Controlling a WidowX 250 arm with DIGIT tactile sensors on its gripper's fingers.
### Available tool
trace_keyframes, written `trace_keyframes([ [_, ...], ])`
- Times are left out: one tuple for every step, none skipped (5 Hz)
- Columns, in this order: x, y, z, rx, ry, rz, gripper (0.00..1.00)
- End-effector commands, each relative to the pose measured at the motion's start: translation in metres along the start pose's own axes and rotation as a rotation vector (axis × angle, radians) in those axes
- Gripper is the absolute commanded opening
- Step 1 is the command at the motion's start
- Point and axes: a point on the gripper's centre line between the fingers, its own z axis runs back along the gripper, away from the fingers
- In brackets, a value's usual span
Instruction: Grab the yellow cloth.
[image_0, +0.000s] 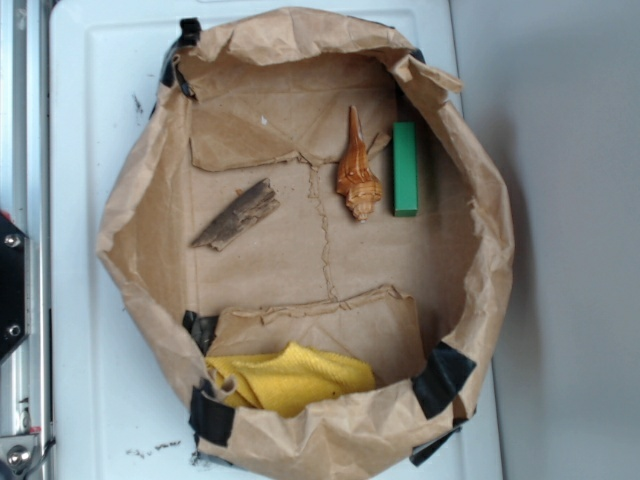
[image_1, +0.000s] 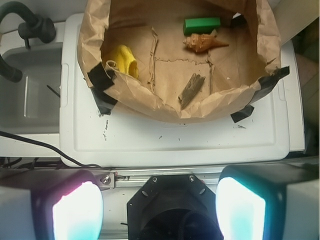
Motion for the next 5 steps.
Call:
trace_keyframes([
  [0.073, 0.007, -0.01, -0.015, -0.074, 0.021, 1.0],
  [0.099, 0.021, -0.028, -0.036, -0.077, -0.069, 1.0],
  [0.114, 0.043, -0.056, -0.115, -0.019, -0.136, 1.0],
  [0.126, 0.052, -0.093, -0.198, 0.074, -0.085, 1.0],
  [0.126, 0.052, -0.093, -0.198, 0.074, -0.085, 1.0],
])
